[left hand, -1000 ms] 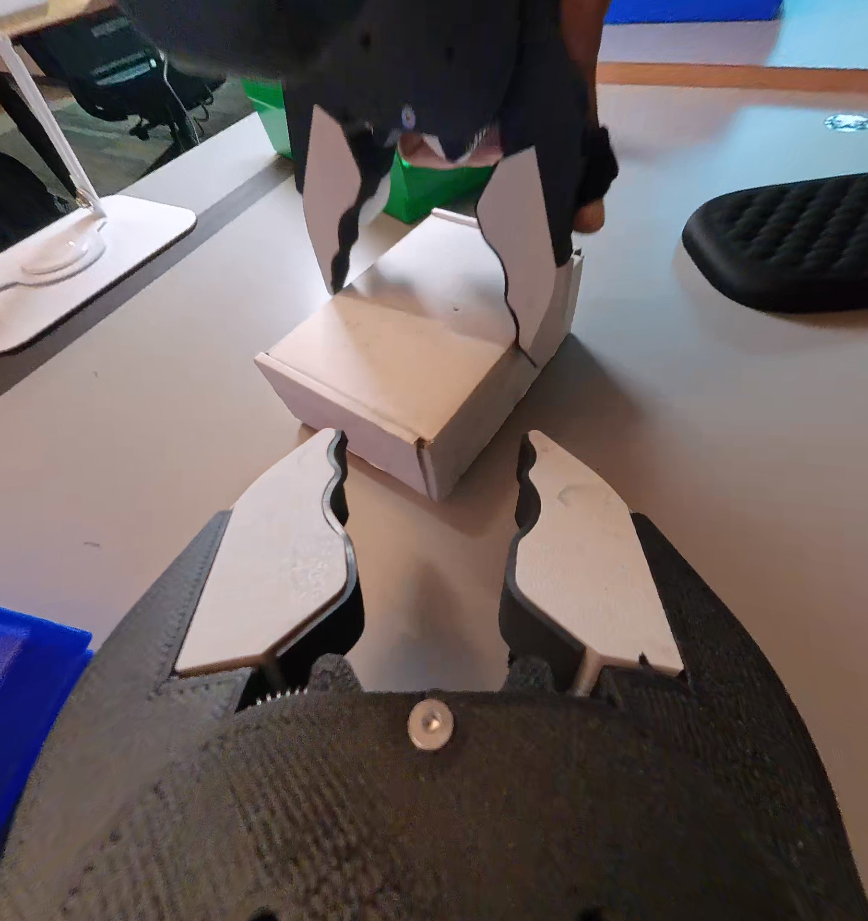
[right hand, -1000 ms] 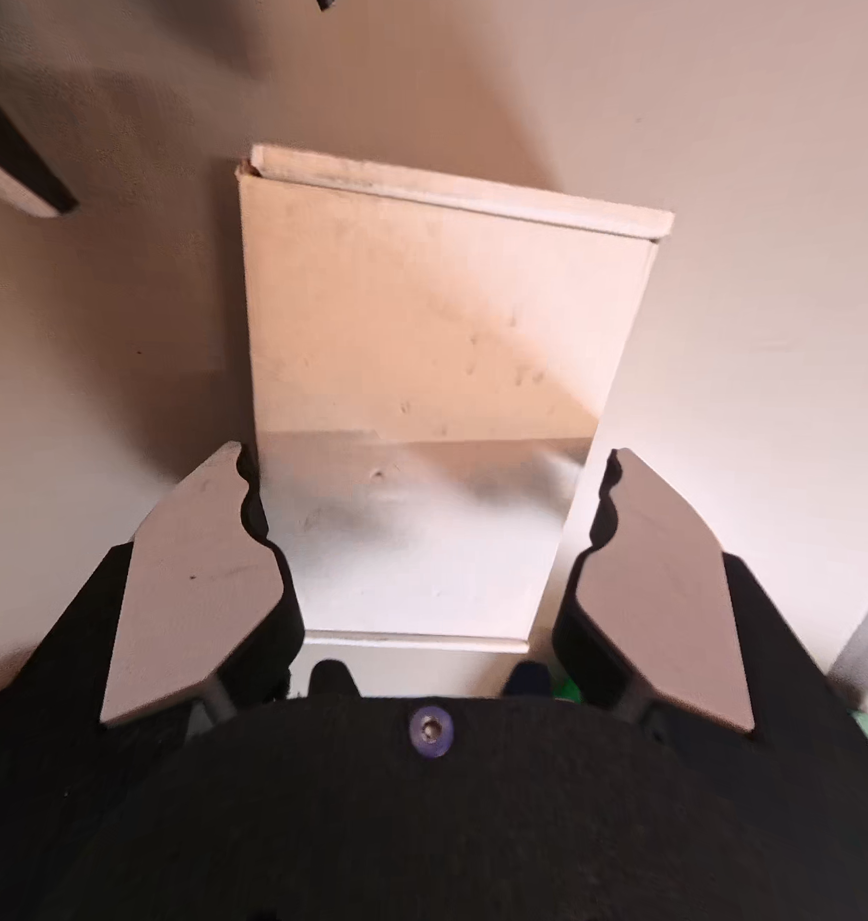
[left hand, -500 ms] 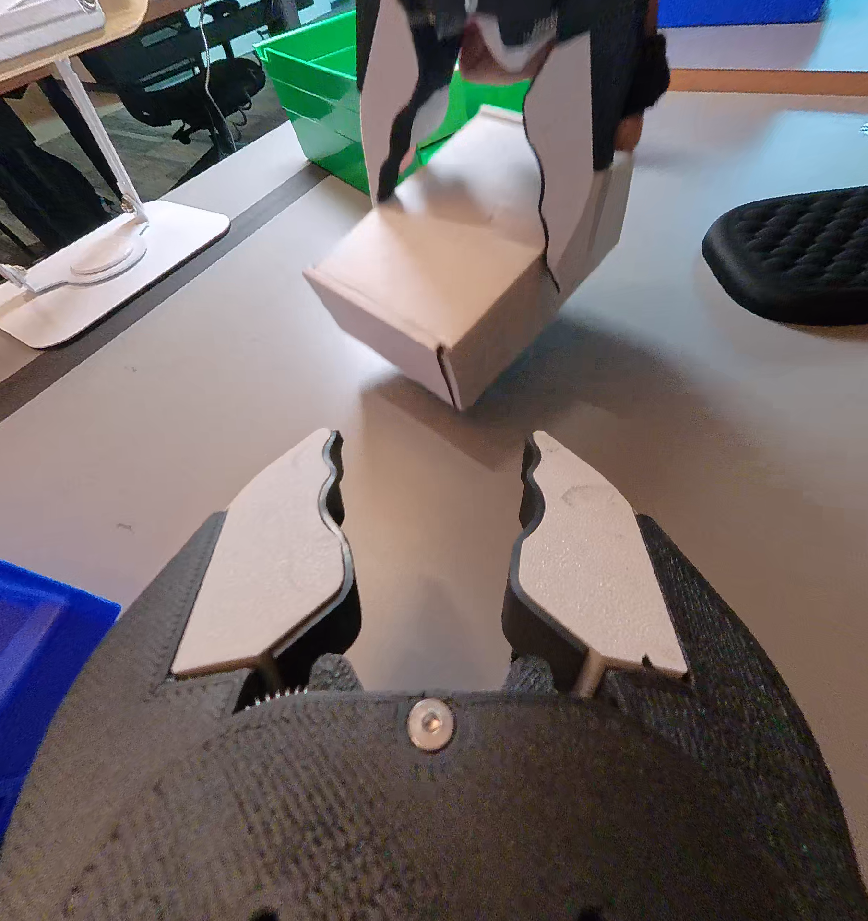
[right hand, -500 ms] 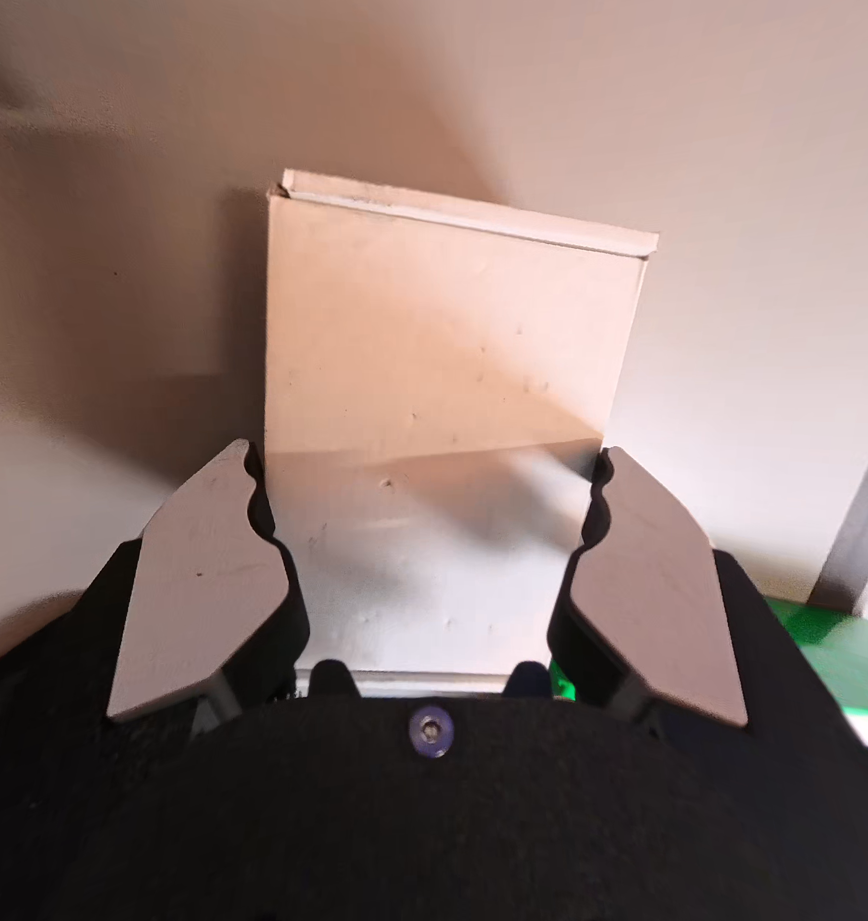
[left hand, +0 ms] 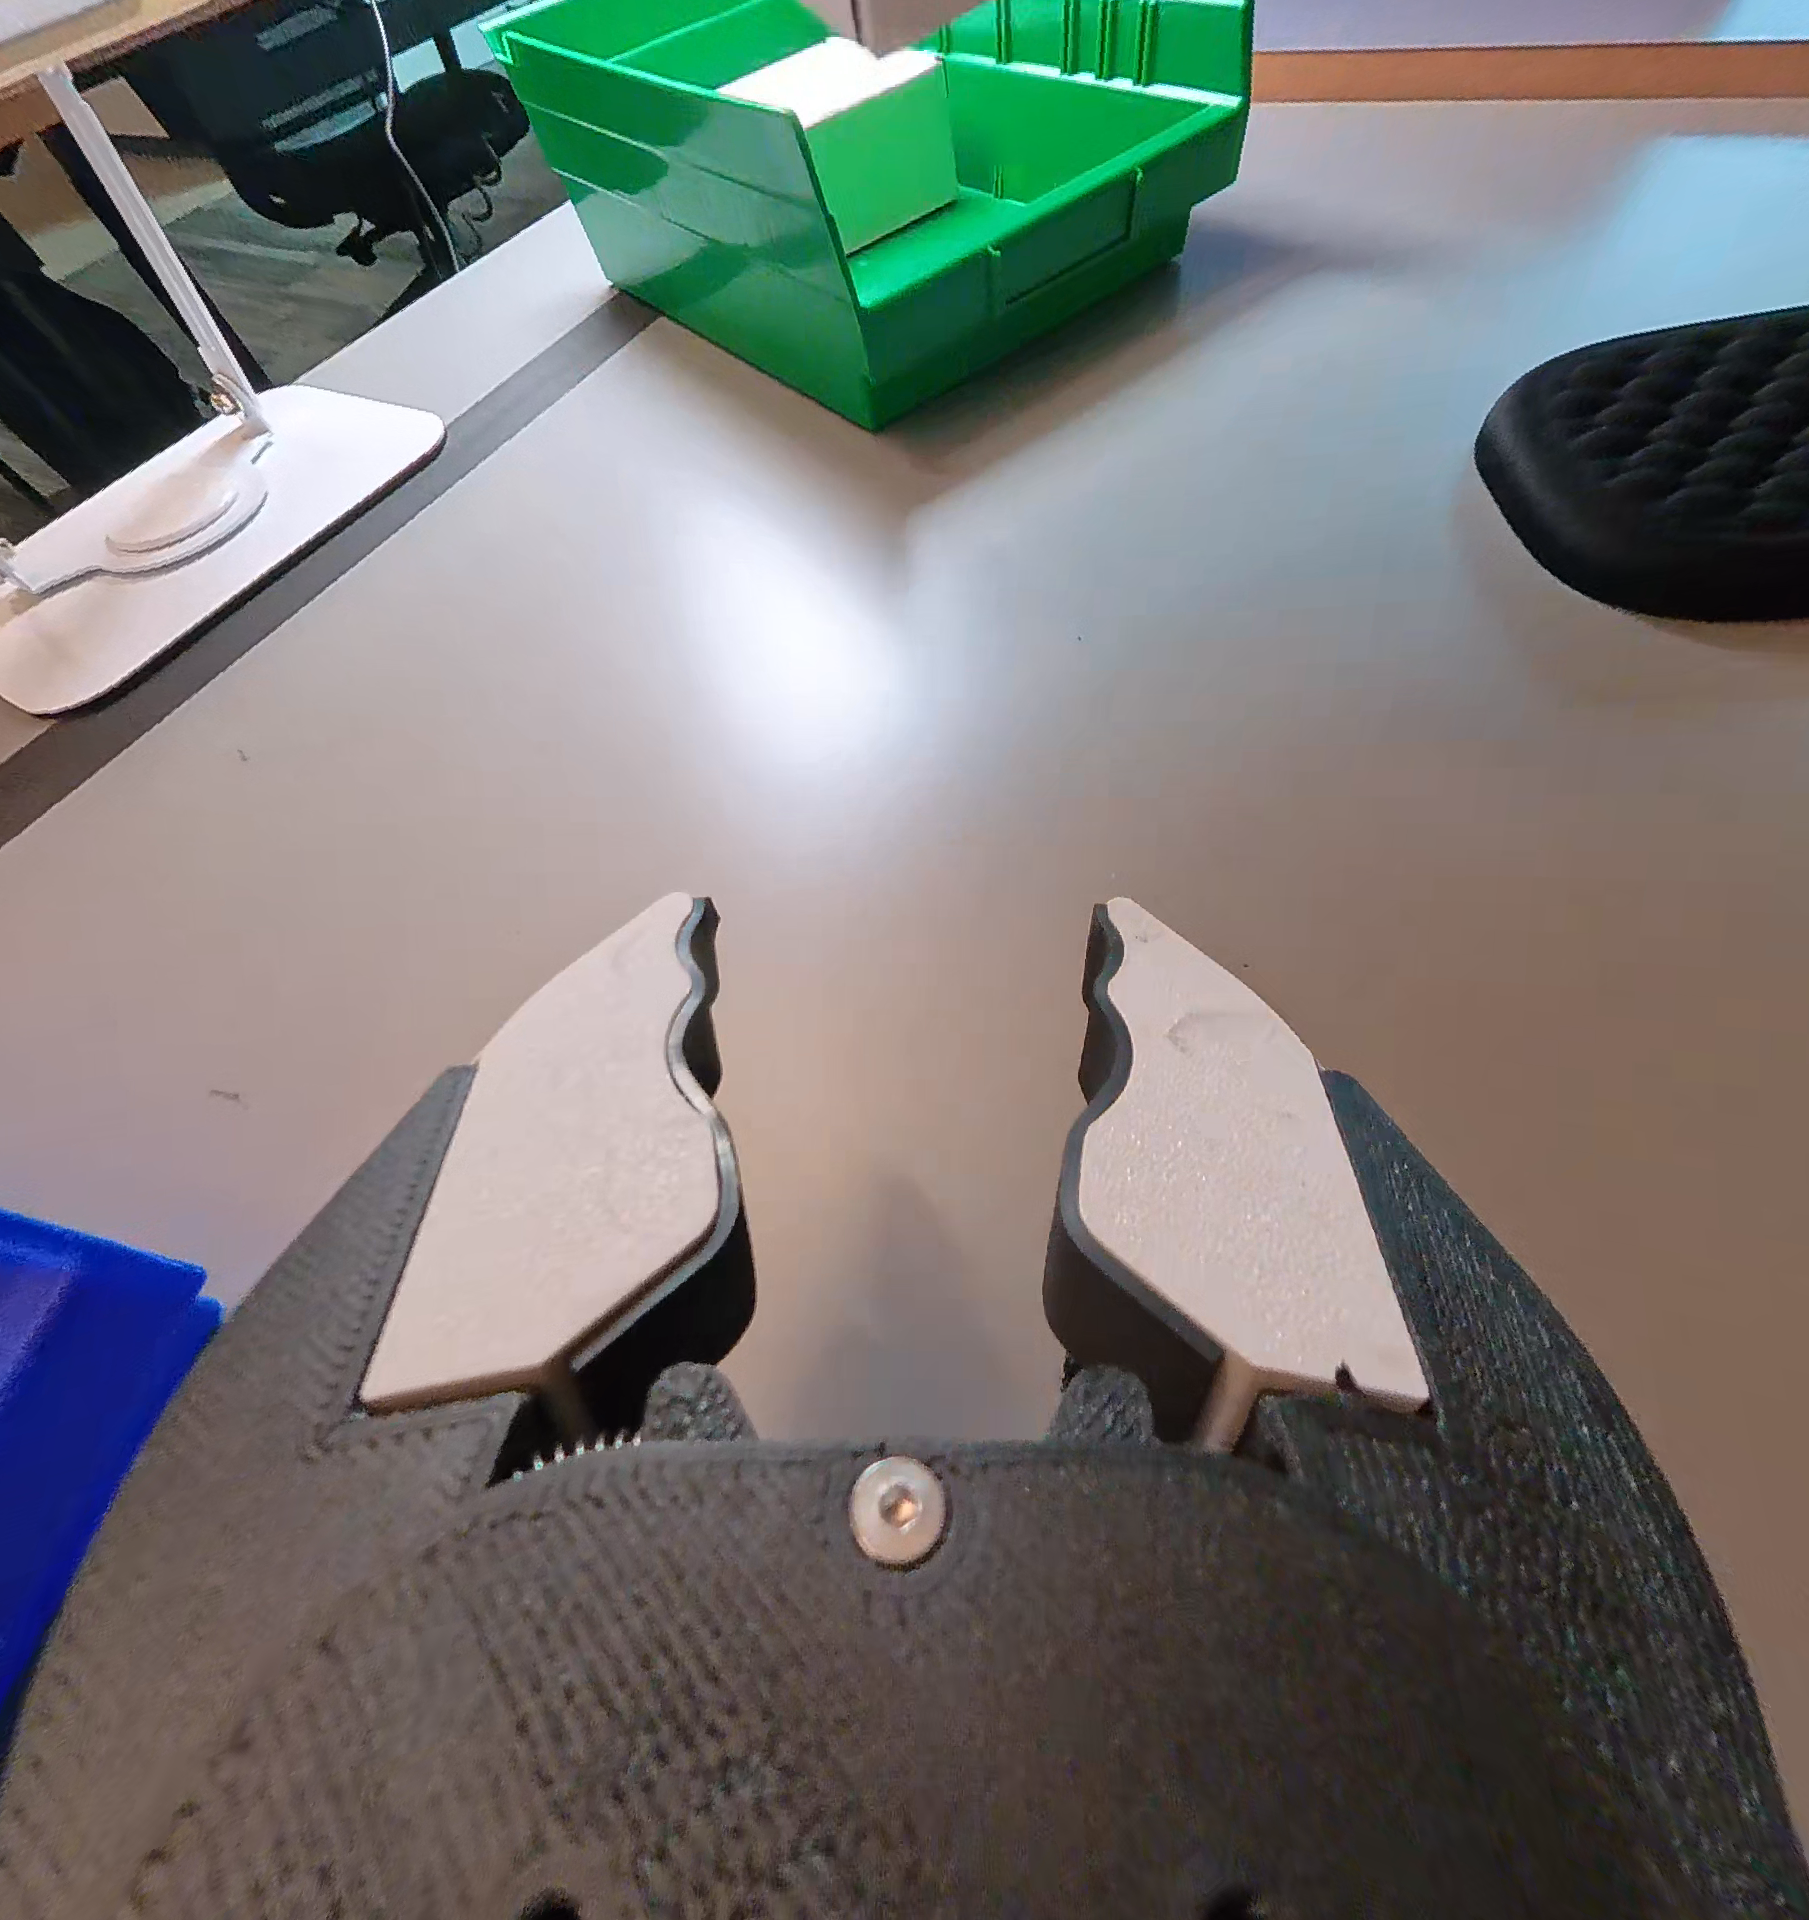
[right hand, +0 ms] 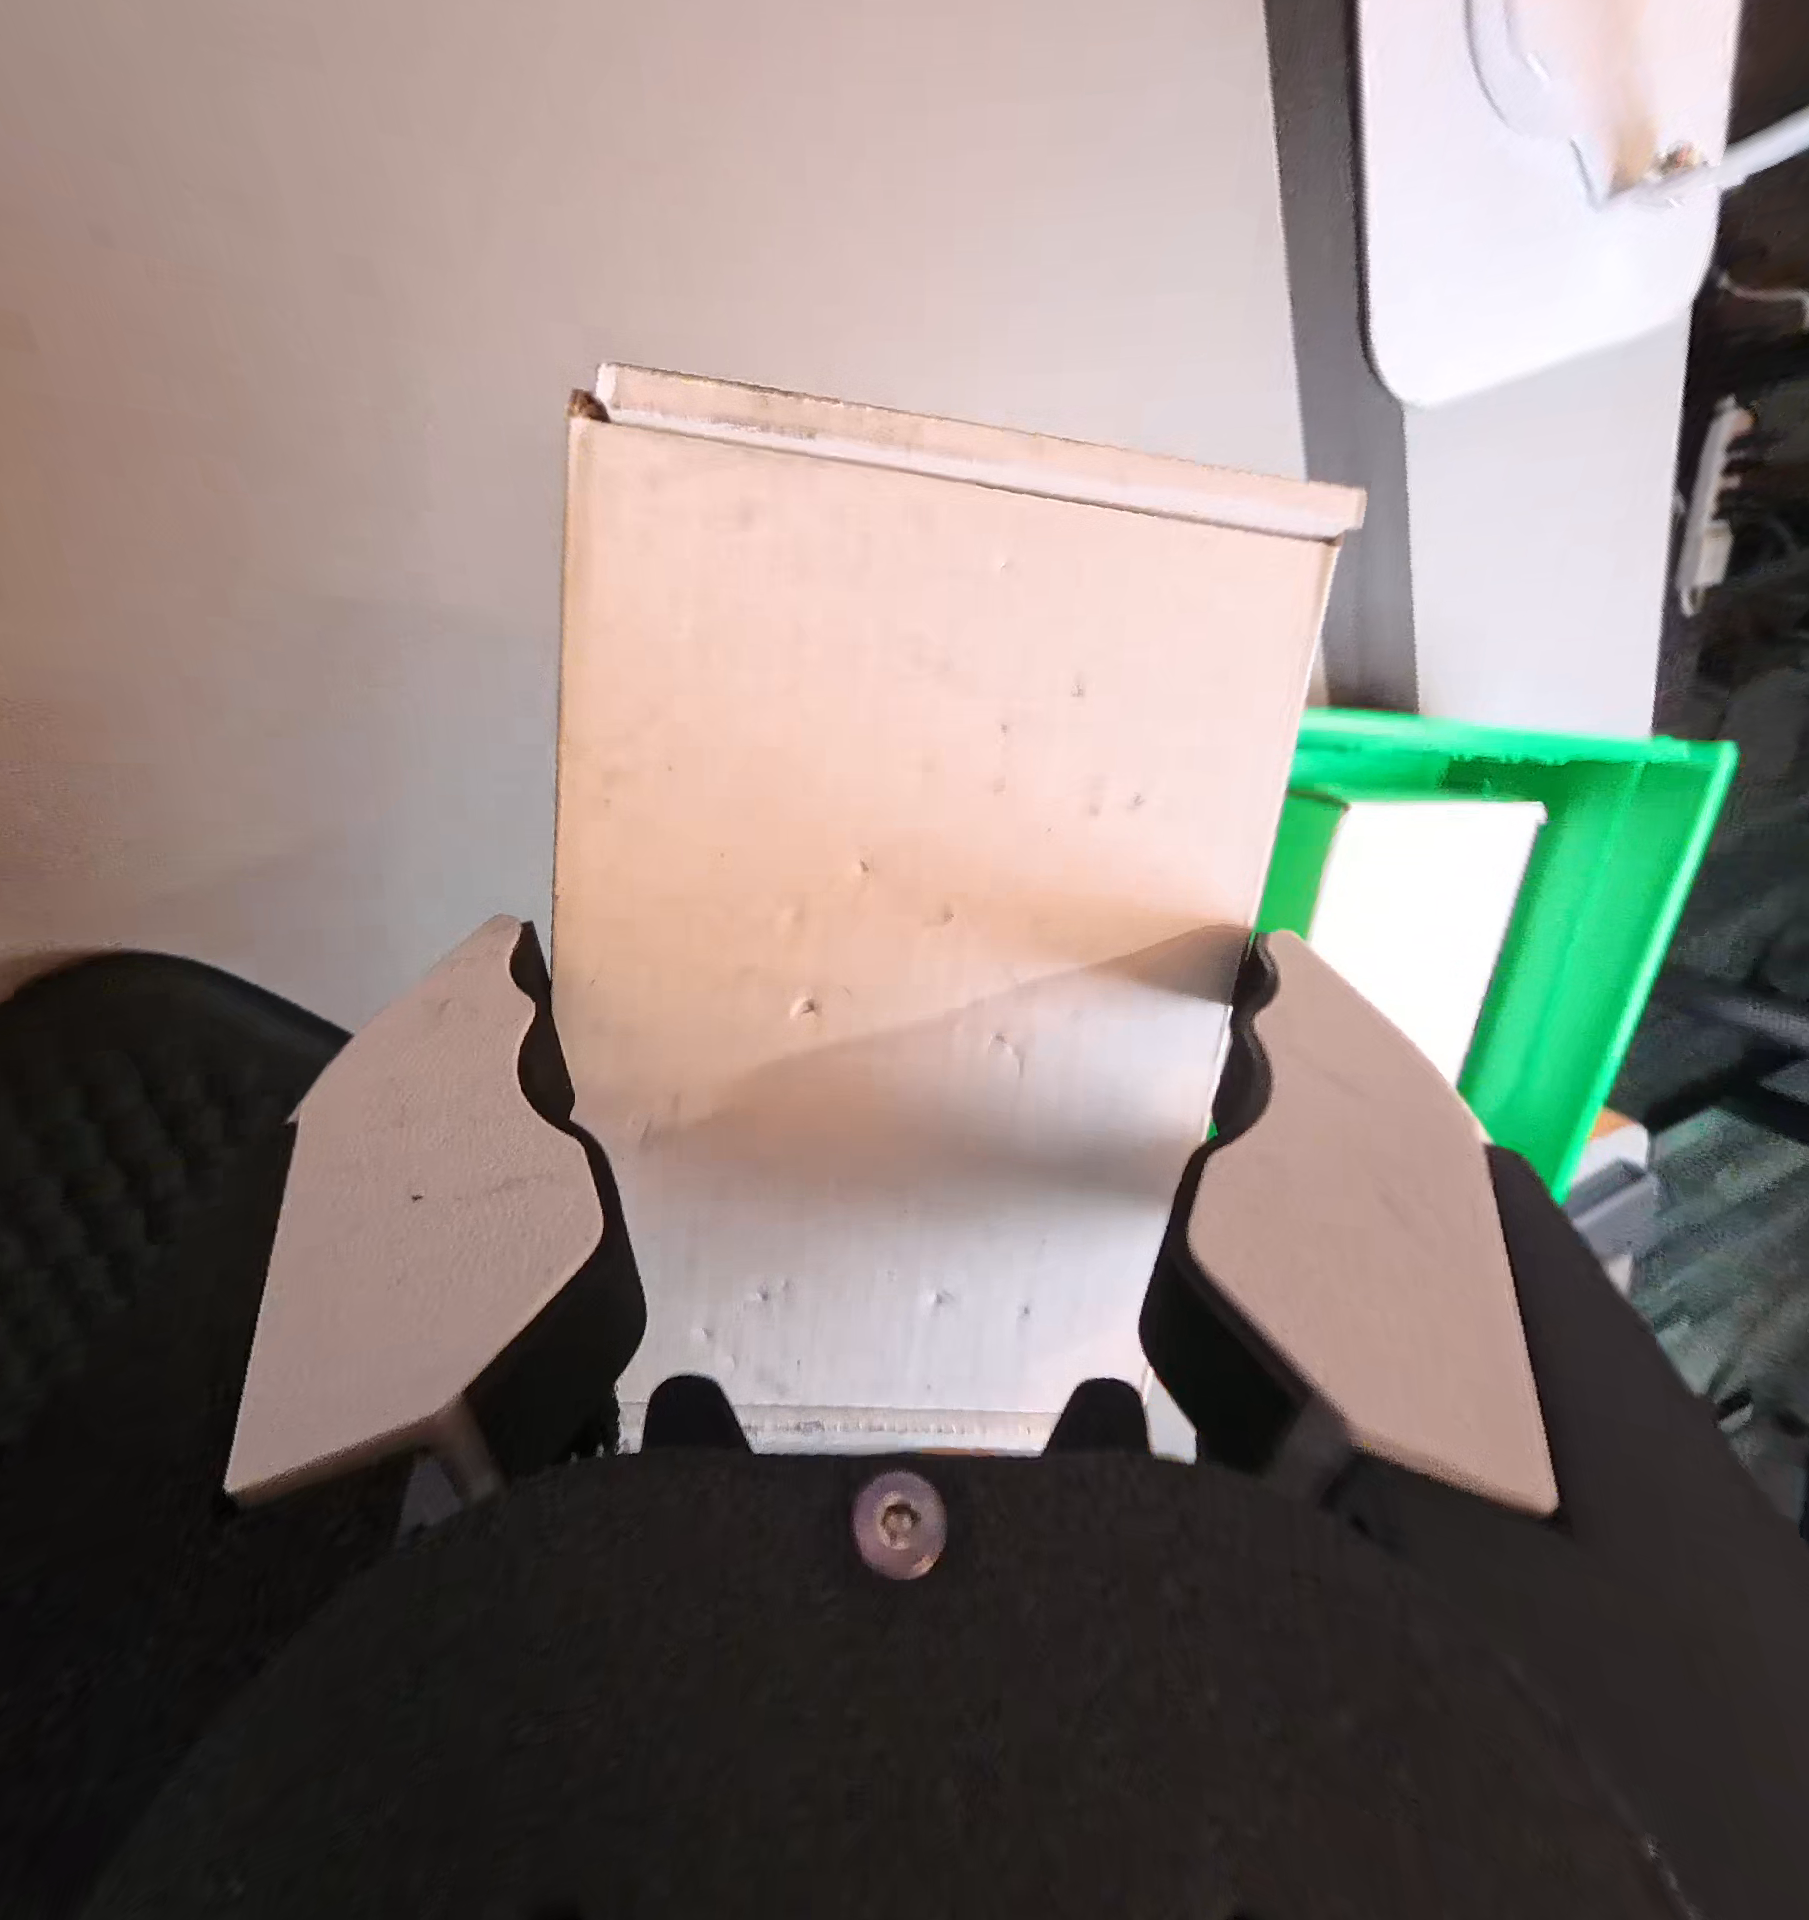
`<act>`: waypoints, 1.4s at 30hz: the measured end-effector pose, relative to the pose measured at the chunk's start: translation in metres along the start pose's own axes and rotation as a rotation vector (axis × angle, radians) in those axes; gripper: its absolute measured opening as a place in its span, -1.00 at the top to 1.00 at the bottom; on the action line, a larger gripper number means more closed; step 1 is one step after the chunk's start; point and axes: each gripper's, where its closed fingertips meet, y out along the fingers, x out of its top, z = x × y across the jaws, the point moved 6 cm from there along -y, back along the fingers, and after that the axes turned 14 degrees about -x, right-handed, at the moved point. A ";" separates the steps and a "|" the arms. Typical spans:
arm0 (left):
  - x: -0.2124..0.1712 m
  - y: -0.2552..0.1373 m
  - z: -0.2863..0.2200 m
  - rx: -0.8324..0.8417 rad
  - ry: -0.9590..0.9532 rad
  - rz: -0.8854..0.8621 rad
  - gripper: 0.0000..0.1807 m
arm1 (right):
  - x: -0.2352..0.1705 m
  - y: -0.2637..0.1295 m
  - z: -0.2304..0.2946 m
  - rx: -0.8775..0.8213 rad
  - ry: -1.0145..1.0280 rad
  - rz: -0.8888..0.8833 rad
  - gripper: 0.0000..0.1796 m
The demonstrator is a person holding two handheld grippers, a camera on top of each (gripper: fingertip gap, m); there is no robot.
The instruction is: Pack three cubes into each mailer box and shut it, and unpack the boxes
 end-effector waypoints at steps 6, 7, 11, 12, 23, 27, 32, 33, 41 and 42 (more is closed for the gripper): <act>-0.001 0.005 -0.004 -0.030 -0.041 -0.005 0.24 | -0.049 0.005 -0.035 -0.031 0.017 0.096 -0.36; 0.000 0.005 -0.006 -0.040 -0.050 -0.014 0.24 | -0.056 0.009 -0.040 -0.031 0.018 0.110 -0.36; 0.005 0.007 -0.013 -0.035 -0.030 -0.030 0.24 | -0.084 0.034 -0.060 -0.037 0.034 0.166 -0.36; 0.006 0.007 -0.014 -0.039 -0.034 -0.033 0.24 | -0.090 0.042 -0.063 -0.031 0.035 0.181 -0.36; -0.004 0.017 -0.009 -0.054 -0.059 -0.007 0.25 | -0.086 0.115 -0.065 0.076 -0.019 0.147 -0.31; -0.006 0.019 -0.008 -0.062 -0.055 -0.003 0.26 | -0.084 0.137 -0.060 0.091 -0.041 0.136 -0.31; -0.008 0.019 -0.007 -0.068 -0.058 0.001 0.27 | -0.090 0.155 -0.060 0.022 -0.067 0.164 -0.23; -0.008 0.018 -0.006 -0.067 -0.058 0.001 0.27 | -0.090 0.154 -0.062 0.006 -0.054 0.156 -0.24; -0.001 0.009 -0.003 -0.035 -0.031 -0.027 0.27 | -0.071 0.098 -0.055 -0.124 0.079 -0.040 -0.12; 0.000 0.006 -0.001 -0.020 -0.023 -0.033 0.27 | -0.067 0.091 -0.047 -0.132 0.095 -0.066 -0.06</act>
